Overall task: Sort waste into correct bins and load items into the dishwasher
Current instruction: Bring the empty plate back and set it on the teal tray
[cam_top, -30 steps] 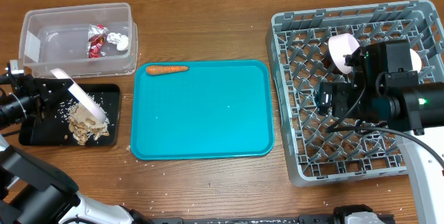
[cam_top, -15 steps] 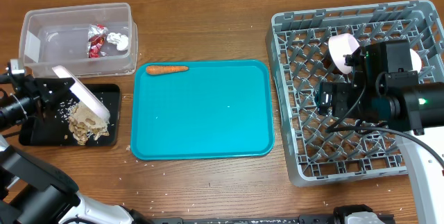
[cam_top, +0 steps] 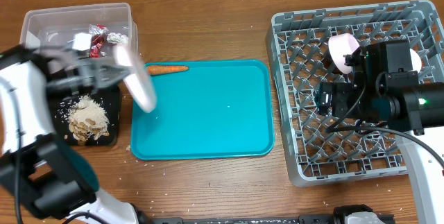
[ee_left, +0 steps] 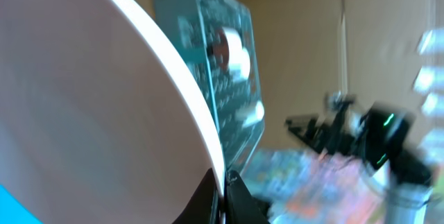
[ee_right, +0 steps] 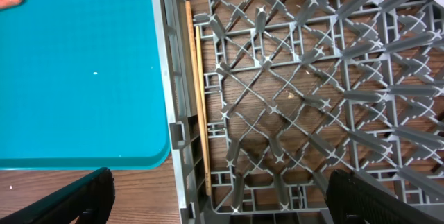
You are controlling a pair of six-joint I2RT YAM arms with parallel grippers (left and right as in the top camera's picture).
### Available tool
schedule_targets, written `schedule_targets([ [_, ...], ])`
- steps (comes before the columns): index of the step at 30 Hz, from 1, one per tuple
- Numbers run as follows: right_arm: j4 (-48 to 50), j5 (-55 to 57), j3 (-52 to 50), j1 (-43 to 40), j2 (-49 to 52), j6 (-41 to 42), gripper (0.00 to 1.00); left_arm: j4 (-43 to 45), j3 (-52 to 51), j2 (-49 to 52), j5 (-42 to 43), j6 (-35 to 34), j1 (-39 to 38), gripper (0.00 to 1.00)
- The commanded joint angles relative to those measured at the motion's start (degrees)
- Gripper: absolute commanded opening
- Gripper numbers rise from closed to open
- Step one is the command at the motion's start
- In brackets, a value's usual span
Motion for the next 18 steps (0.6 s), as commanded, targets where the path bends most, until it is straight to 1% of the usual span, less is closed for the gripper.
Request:
schedule_targets([
  [1, 0.15, 0.07, -0.17, -0.20, -0.04, 0.22, 1.00, 4.98, 1.07, -2.14, -2.97, -3.17, -9.11, 0.04],
  [3, 0.15, 0.07, -0.17, -0.20, -0.04, 0.22, 1.00, 11.21, 1.07, -2.03, -8.39, -10.78, -15.54, 0.04],
  [5, 0.15, 0.07, -0.17, -0.20, -0.04, 0.22, 1.00, 17.38, 1.07, -1.95, -16.37, -18.93, -21.88, 0.04],
  [7, 0.15, 0.07, -0.17, -0.20, -0.04, 0.22, 1.00, 22.58, 1.07, -1.92, -26.71, -26.58, -28.28, 0.04],
  [10, 0.13, 0.07, -0.17, -0.20, -0.04, 0.22, 1.00, 27.96, 1.07, -1.90, -42.97, -36.06, -37.03, 0.04],
  [13, 0.13, 0.07, -0.17, -0.20, -0.04, 0.22, 1.00, 30.86, 1.05, -1.33, -57.11, -43.91, -45.07, 0.04],
  [15, 0.13, 0.07, -0.17, -0.20, -0.04, 0.22, 1.00, 31.26, 0.98, -0.44, -64.48, -48.46, -50.05, 0.04],
  [18, 0.13, 0.04, -0.17, -0.20, -0.04, 0.22, 1.00, 31.47, 0.96, 1.42, -70.60, -51.47, -55.89, 0.04],
])
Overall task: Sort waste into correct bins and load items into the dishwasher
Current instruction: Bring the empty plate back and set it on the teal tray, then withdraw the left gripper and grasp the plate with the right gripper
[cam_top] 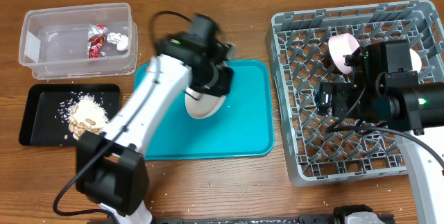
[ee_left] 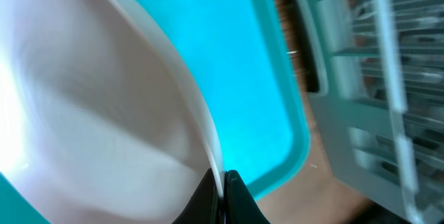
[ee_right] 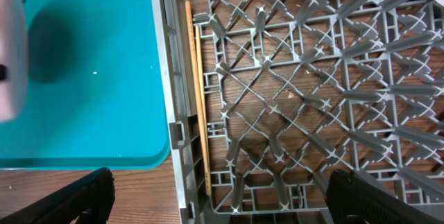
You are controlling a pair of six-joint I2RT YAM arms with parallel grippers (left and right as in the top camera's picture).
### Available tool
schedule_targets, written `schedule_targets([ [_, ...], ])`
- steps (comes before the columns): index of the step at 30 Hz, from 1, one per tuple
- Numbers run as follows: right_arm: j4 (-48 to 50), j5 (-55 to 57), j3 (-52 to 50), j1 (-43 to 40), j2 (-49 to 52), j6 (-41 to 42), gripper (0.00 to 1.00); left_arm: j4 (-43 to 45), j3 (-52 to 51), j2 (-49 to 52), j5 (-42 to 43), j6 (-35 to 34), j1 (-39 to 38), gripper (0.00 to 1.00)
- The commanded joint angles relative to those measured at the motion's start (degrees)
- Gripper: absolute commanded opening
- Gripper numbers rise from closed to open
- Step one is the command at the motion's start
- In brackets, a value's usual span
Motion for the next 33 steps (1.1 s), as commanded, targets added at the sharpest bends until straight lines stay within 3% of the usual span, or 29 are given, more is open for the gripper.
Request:
schedule_targets([
  [1, 0.15, 0.07, -0.07, -0.17, -0.04, 0.22, 1.00, 0.48, 0.90, 1.97, -15.72, -9.22, -5.51, 0.05],
  [8, 0.11, 0.04, -0.07, -0.17, -0.04, 0.22, 1.00, 1.66, 0.90, 5.35, -15.74, -10.19, -8.63, 0.09],
  [10, 0.13, 0.04, -0.07, -0.17, -0.04, 0.22, 1.00, 1.68, 0.90, 5.79, -15.72, -10.21, -8.33, 0.20],
  [14, 0.15, 0.04, -0.07, -0.17, -0.04, 0.22, 1.00, 1.49, 1.14, 5.62, -15.54, -10.14, -8.04, 0.56],
  [19, 0.13, 0.07, -0.07, -0.17, -0.04, 0.22, 1.00, -2.25, 3.72, 2.64, -16.06, -10.16, -5.88, 0.58],
  [26, 1.70, -0.37, -0.07, -0.17, -0.04, 0.24, 1.00, -11.96, 6.80, -7.74, -18.32, -10.19, 4.24, 0.61],
  [27, 2.91, -1.18, -0.07, -0.17, -0.04, 0.24, 1.00, -13.44, 6.80, -9.27, -18.32, -10.19, 6.16, 0.67],
  [29, 6.27, -4.37, -0.07, -0.15, -0.04, 0.26, 1.00, -16.41, 6.80, -12.04, -18.32, -10.19, 10.12, 0.94],
  [30, 8.28, -7.19, -0.07, -0.15, -0.02, 0.48, 1.00, -17.86, 6.80, -13.18, -18.29, -10.16, 12.13, 1.00],
  [33, 14.58, -19.26, -0.07, 0.04, 0.17, 0.90, 1.00, -21.81, 6.80, -15.43, -18.27, -10.14, 17.75, 1.00],
])
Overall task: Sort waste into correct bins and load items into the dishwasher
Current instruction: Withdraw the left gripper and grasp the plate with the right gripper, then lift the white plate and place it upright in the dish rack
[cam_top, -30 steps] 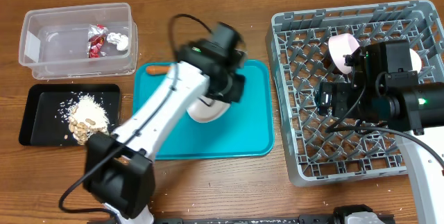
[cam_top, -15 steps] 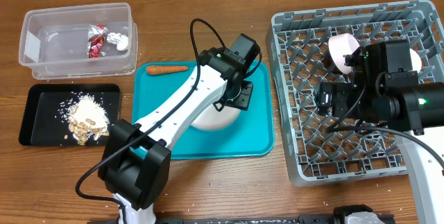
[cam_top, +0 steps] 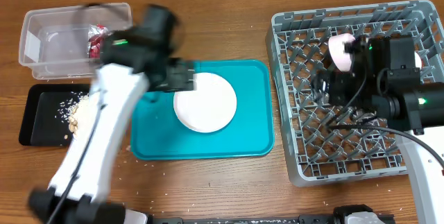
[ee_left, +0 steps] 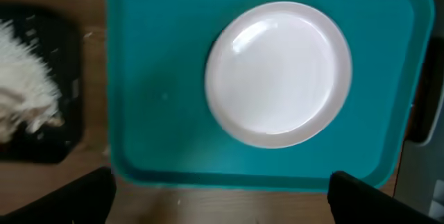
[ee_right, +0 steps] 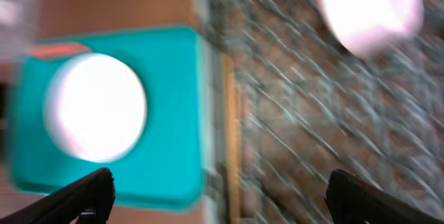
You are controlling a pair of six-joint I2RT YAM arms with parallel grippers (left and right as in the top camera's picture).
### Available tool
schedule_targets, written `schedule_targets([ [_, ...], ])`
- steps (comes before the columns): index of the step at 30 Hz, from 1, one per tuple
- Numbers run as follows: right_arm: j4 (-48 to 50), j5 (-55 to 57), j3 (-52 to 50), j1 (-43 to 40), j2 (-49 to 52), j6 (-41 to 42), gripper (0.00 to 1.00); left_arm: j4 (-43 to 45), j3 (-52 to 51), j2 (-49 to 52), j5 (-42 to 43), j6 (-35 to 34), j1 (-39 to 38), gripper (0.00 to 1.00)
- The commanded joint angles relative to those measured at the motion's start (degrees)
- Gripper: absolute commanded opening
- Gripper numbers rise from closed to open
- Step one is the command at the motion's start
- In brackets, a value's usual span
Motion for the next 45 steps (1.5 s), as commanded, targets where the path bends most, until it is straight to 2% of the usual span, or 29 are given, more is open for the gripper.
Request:
schedule_targets([
  [1, 5.16, -15.67, 0.04, 0.46, 0.42, 1.95, 1.00, -2.69, 0.87, -1.84, -0.59, -0.31, 4.79, 1.00],
  [4, 9.40, -17.84, 0.04, 3.54, 1.92, 6.05, 1.00, -4.96, 0.87, -2.03, -0.61, -0.13, 9.11, 1.00],
  [7, 10.34, -16.52, 0.04, 9.16, 4.98, 6.08, 1.00, -5.75, 0.74, -2.03, -0.04, -0.20, 12.83, 1.00],
  [15, 11.80, -3.02, 0.04, 23.71, 19.52, 6.49, 1.00, -5.77, 0.70, -2.01, 1.77, -0.13, 16.06, 1.00],
  [20, 15.54, 2.29, 0.04, 26.21, 29.53, 13.33, 1.00, -5.79, 0.70, -2.01, 1.79, 0.31, 16.06, 1.00],
  [24, 17.90, 2.16, 0.04, 26.18, 36.13, 17.03, 0.94, -5.81, 0.70, -2.01, 1.77, 0.33, 16.06, 1.00],
  [32, 19.89, 0.57, 0.04, 26.69, 45.16, 19.78, 0.73, -5.79, 0.70, -2.01, 1.79, 0.31, 16.06, 1.00],
  [35, 19.87, 0.59, 0.04, 26.84, 47.19, 19.82, 0.56, -5.81, 0.70, -2.01, 1.79, 0.33, 16.04, 1.00],
  [37, 19.82, 0.59, 0.04, 26.84, 47.63, 19.82, 0.40, -5.81, 0.68, -2.01, 1.79, 0.33, 16.04, 1.00],
  [39, 19.96, 0.57, 0.11, 26.84, 47.60, 19.85, 0.17, -5.81, 0.68, -2.01, 1.79, 0.33, 16.04, 1.00],
  [41, 19.71, 0.59, 0.42, 26.84, 47.58, 19.80, 0.04, -5.81, 0.68, -2.01, 1.79, 0.33, 16.04, 1.00],
  [45, 18.18, 0.66, 1.42, 26.21, 46.95, 19.76, 0.04, -5.81, 0.68, -2.01, 1.79, 0.33, 16.06, 1.00],
])
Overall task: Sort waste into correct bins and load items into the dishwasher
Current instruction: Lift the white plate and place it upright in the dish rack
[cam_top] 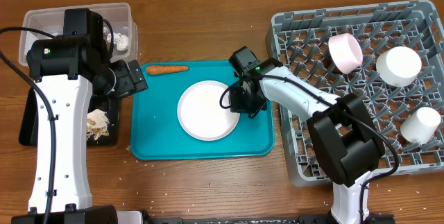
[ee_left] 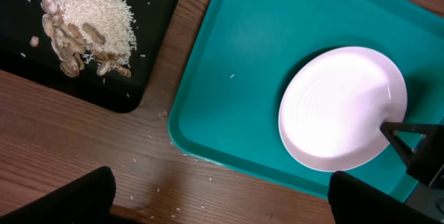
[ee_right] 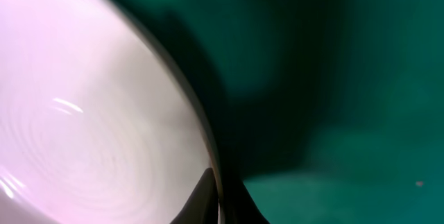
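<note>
A white plate (cam_top: 205, 111) lies flat on the teal tray (cam_top: 158, 135), with a carrot (cam_top: 166, 69) at the tray's far edge. My right gripper (cam_top: 241, 105) reaches in from the rack side and is shut on the plate's right rim. Close up, the rim of the plate (ee_right: 90, 113) runs between its fingers (ee_right: 220, 189). My left gripper (cam_top: 128, 78) hangs open over the tray's left edge. It looks down on the plate (ee_left: 343, 109) and the carrot, and nothing is between its fingers.
The grey dish rack (cam_top: 291, 151) at the right holds a pink cup (cam_top: 345, 52) and two white cups (cam_top: 399, 66). A black tray (cam_top: 35, 123) with rice and food scraps lies at the left. Behind it stands a clear bin (cam_top: 35, 26) with wrappers.
My right gripper has moved from above the rack to the tray and shut on the plate's right rim. My left gripper, open, has drawn back to the tray's left edge.
My left gripper first held the plate tilted beside the black tray, then over the teal tray, while my right hung open above the rack. Then the plate lay flat on the tray with my left open above it. Now my right grips its rim.
</note>
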You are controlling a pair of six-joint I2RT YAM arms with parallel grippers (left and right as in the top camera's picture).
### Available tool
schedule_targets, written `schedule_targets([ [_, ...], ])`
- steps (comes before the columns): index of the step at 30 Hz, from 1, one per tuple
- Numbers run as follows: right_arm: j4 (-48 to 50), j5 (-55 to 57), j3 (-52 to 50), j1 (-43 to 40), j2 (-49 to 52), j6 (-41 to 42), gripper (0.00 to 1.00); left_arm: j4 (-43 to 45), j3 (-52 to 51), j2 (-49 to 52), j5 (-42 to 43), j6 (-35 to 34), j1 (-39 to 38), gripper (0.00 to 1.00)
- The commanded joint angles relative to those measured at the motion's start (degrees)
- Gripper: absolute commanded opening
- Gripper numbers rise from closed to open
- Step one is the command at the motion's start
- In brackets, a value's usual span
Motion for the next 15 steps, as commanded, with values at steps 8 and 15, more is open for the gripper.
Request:
schedule_targets([
  [8, -11.61, 7.37, 10.32, -4.31, -7.13, -1.60, 0.04, -0.20, 0.46, -0.02, 0.26, 0.31, 0.22, 1.00],
  [15, -16.31, 24.55, 15.80, -6.49, -21.29, -5.16, 0.04, -0.13, 0.46, -0.02, 0.24, 0.31, 0.22, 1.00],
])
